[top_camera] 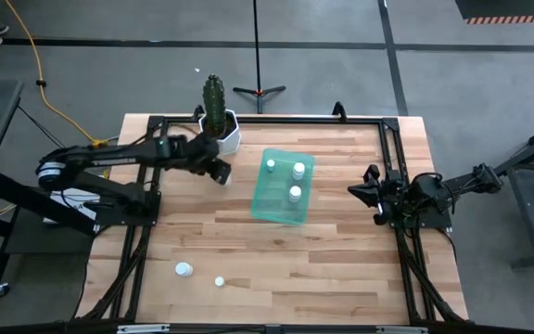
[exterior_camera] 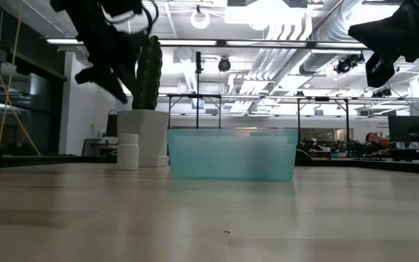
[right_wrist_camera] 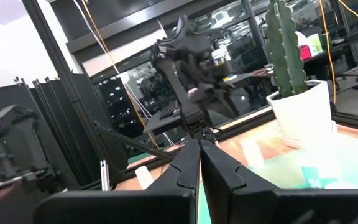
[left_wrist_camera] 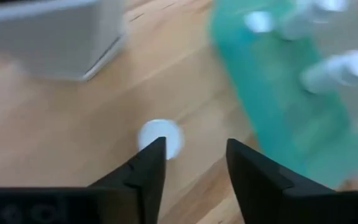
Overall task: Pick and place pill bottles into a basket
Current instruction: Put the top white pill bottle into the blue bin, then put the white pill bottle into the blue bin
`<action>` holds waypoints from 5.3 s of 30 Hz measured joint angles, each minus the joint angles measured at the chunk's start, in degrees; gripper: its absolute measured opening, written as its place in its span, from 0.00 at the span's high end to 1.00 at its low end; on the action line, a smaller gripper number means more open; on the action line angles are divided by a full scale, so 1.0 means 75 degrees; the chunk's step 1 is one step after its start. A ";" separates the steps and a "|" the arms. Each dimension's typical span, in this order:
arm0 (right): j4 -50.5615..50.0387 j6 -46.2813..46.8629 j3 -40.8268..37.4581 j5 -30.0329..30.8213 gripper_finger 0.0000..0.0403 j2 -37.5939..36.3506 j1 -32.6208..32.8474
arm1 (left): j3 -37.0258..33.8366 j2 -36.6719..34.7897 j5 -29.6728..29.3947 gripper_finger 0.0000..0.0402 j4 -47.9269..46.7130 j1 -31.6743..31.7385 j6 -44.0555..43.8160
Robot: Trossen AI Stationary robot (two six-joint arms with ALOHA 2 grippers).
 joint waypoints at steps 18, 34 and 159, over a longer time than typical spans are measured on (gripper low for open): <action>-0.0003 -0.0037 -0.0001 0.0173 1.00 0.0000 0.0000 | 0.0067 0.1124 0.0662 0.27 0.0146 0.0680 -0.0034; -0.0132 -0.0058 -0.0004 0.0173 1.00 0.0000 0.0002 | 0.0067 0.2179 0.0949 0.29 0.0147 0.0680 -0.0043; -0.0685 0.0000 -0.0004 0.0077 1.00 0.0020 0.0001 | 0.6796 0.6019 0.0534 0.21 -0.4116 -0.1433 0.2997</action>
